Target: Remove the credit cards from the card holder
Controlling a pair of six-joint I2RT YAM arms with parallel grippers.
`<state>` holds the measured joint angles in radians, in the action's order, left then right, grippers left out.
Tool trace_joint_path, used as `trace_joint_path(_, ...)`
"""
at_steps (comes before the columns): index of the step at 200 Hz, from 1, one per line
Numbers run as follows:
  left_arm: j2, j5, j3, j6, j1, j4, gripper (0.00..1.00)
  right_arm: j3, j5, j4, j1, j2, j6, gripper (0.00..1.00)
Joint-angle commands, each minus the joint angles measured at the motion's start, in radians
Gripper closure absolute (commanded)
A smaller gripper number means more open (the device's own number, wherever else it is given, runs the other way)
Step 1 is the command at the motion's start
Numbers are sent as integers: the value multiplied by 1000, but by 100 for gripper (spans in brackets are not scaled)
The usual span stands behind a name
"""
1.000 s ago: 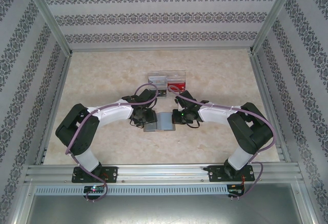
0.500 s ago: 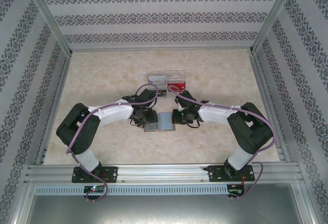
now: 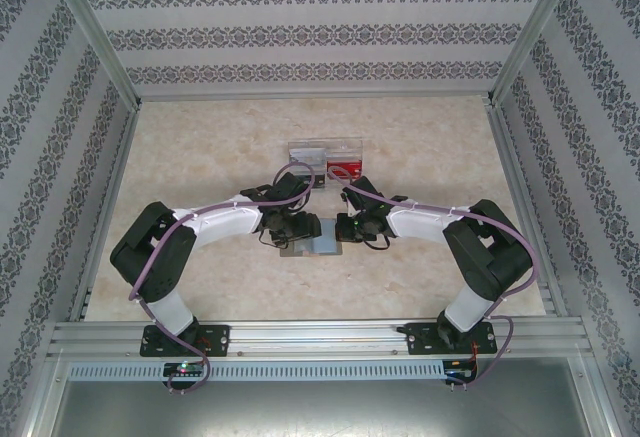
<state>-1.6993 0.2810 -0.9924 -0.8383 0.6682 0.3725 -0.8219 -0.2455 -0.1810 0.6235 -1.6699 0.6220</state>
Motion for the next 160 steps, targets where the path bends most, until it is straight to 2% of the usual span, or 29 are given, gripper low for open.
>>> trace_joint_path(1,23,-3,-29,14,13,-6,25,19,16,-28,-7,-42,-8,100)
trace_joint_path(54,48,-141,-56,33,11,138,25,15,13,-31,-6,-44,-10,100)
trace_joint_path(73,35,-226,-81,16,9,224,26,12,11,-31,-6,-45,-9,100)
trace_joint_path(121,13,-125,-65,22,10,115,31,14,13,-30,-6,-45,-7,100)
trace_joint_path(160,-29,-115,-60,22,8,115,34,13,9,-28,-7,-48,-6,100)
